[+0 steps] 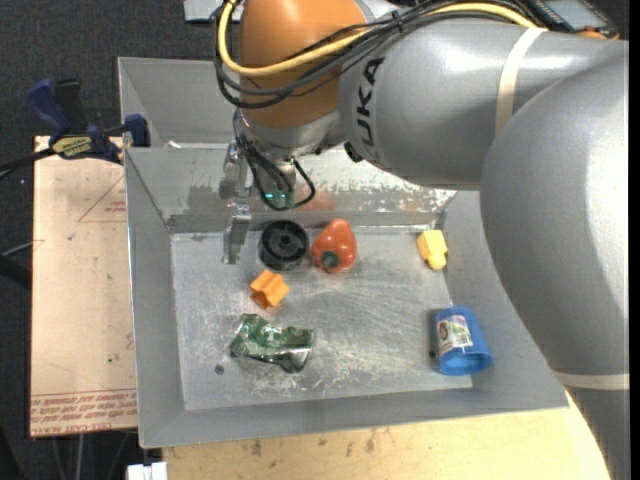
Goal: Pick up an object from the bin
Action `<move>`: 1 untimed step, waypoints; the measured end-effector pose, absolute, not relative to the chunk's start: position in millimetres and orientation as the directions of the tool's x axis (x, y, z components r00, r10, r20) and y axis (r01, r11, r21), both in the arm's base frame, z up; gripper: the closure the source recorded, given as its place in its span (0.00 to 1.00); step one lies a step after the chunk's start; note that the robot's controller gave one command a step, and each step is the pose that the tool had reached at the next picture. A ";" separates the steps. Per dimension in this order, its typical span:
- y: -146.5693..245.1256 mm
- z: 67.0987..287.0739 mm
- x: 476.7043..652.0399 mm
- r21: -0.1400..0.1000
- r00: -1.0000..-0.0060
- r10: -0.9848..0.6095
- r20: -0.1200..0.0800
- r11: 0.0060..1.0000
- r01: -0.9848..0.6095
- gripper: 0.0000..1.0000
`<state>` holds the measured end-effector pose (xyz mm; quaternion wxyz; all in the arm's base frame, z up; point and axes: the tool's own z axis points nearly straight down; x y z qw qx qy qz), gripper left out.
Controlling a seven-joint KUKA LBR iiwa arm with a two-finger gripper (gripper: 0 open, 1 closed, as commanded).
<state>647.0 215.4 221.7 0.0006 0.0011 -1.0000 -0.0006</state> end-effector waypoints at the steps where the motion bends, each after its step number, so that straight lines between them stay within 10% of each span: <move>1: 214.9 223.0 647.9 0.002 -1.000 0.000 -0.002 1.000 0.000 0.00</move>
Offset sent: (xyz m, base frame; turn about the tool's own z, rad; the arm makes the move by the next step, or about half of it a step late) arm -0.0389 -0.0868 -0.1517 -0.2372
